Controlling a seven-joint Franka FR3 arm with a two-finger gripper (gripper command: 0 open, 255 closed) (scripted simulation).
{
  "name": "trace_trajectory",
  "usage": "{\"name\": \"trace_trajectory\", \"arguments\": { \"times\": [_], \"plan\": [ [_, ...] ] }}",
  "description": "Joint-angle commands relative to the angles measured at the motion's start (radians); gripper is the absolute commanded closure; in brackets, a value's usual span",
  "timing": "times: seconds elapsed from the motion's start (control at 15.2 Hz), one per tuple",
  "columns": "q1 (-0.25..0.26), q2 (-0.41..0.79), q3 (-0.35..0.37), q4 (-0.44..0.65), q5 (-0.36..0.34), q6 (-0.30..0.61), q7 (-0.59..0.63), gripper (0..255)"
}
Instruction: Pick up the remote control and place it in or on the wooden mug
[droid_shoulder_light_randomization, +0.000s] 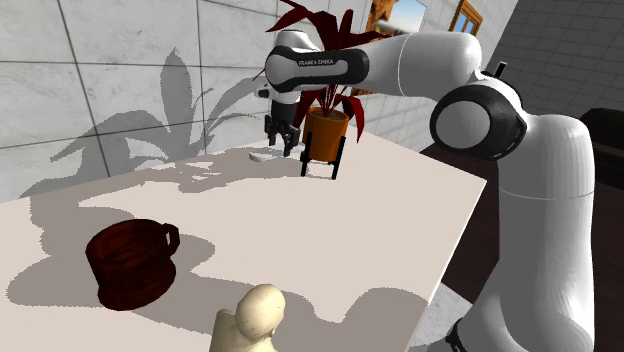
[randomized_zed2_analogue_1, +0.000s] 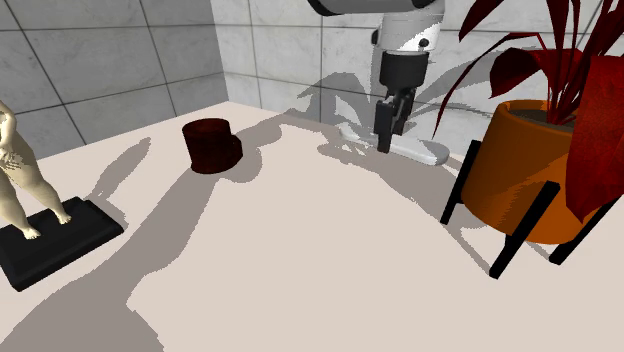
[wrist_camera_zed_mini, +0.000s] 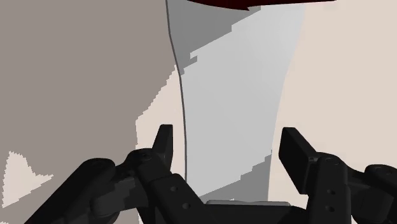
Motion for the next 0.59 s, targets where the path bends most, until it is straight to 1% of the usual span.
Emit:
{"name": "trace_trajectory", "arguments": {
  "times": [0.0,0.53],
  "plan": [
    [-0.001,0.0,0.0,0.026,0.0,-0.027,0.0,255],
    [-0.005,0.011,-0.001,0.152,0.001,-0.141,0.001,255]
  ]
}}
